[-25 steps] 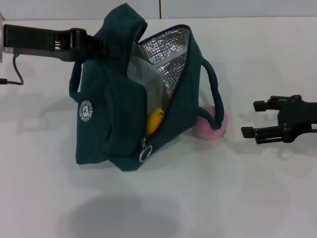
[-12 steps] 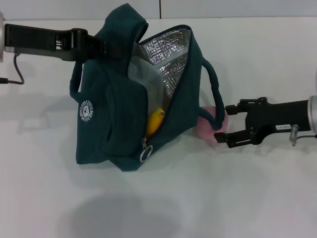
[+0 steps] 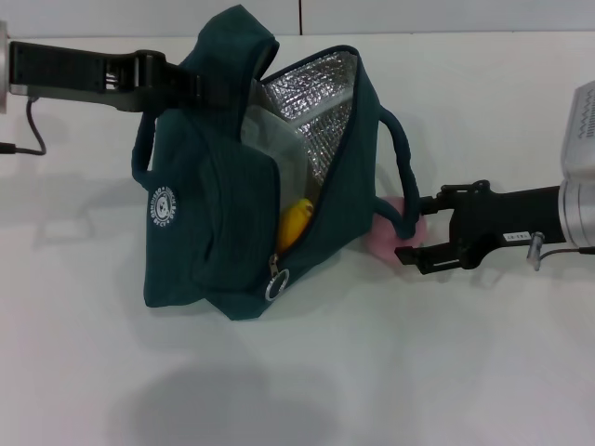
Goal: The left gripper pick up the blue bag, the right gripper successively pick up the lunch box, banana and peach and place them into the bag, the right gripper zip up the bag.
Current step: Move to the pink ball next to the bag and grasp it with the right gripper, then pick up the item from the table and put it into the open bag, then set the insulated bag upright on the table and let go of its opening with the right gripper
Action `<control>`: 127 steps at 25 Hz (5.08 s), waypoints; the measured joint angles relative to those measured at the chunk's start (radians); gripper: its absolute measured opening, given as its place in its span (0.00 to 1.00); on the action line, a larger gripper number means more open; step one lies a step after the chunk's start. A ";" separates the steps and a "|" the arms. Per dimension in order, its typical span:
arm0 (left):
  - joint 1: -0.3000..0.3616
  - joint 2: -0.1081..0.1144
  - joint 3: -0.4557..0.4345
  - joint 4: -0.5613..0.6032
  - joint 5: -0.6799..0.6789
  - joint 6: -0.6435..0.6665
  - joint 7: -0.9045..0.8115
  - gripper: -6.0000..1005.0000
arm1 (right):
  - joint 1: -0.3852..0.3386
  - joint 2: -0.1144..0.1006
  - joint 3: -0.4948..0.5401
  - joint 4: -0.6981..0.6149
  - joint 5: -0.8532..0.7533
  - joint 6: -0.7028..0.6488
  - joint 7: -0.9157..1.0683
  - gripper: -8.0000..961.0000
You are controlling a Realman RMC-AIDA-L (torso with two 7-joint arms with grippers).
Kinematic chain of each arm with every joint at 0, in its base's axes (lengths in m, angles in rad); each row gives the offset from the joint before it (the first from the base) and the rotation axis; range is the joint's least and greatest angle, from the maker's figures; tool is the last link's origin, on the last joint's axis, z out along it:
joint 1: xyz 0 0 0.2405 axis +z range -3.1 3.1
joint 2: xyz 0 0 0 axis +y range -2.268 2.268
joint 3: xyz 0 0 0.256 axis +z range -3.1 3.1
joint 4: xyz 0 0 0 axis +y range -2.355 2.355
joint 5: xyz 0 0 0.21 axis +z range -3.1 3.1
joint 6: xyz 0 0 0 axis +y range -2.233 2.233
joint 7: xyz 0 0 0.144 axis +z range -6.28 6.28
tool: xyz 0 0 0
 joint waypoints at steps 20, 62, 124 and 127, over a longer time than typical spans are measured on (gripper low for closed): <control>0.000 0.002 0.000 0.000 0.000 0.001 0.000 0.04 | 0.006 -0.004 -0.029 -0.017 0.000 0.023 0.000 0.35; -0.001 0.002 -0.006 0.000 0.000 -0.001 -0.004 0.04 | 0.078 -0.007 0.157 -0.048 0.437 -0.262 -0.012 0.07; -0.006 -0.014 0.019 -0.014 -0.022 0.004 0.012 0.04 | 0.100 0.000 0.107 0.471 0.627 -0.077 0.396 0.38; -0.007 -0.014 0.029 -0.014 -0.026 0.005 0.012 0.04 | 0.100 0.000 0.109 0.470 0.633 -0.090 0.387 0.26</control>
